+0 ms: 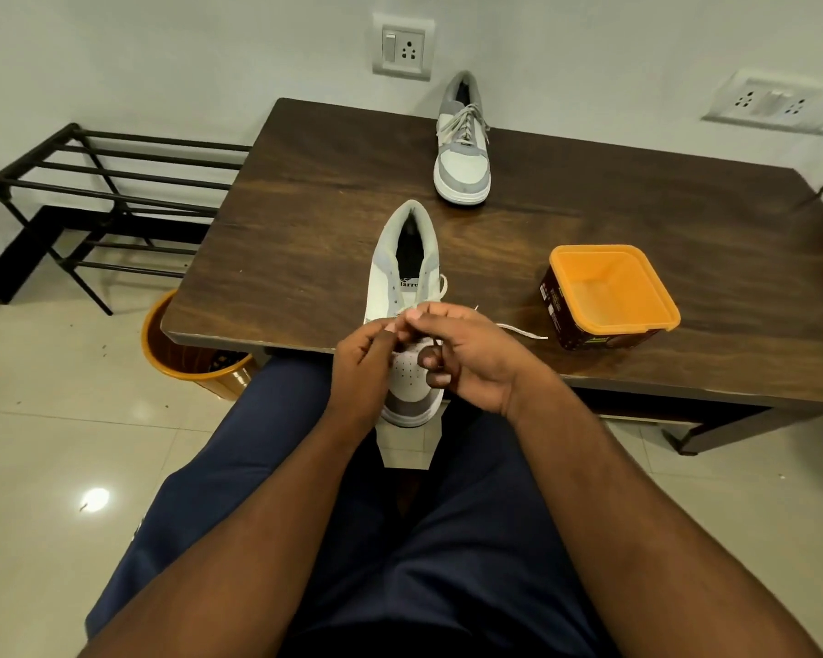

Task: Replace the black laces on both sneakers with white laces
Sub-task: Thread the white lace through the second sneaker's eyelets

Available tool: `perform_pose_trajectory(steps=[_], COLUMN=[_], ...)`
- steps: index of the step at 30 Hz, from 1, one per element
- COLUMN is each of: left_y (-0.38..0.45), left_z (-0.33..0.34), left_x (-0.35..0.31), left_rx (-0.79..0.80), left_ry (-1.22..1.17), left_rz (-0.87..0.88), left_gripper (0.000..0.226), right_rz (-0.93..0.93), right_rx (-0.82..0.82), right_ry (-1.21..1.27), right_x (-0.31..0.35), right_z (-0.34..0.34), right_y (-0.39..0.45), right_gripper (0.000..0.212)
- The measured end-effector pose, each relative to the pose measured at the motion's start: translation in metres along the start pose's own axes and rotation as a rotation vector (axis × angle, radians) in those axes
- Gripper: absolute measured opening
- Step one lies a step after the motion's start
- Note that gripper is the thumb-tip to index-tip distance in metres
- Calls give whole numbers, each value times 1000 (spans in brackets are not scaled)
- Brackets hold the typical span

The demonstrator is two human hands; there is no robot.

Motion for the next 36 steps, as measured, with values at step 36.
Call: perform_pose_trajectory(steps=[36], left_y=[14], left_z=[-20], left_x=[-7], left_rx=[32], left_ry=[-64], left_rz=[-63], left_gripper=[11], right_rz=[-483], right_rx=[-498], right_ry=[-263], right_x=[-8], right_z=[-25], right_y=[23], right_gripper=[10])
Point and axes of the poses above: each hand's wrist, its own y-axis towards the middle knuckle, its own z-axis out of the palm, x = y × z, the point moved 2 cm from there along y, towards the middle knuckle, and after that the axes turned 11 degrees about -x, right-handed, at the moved point
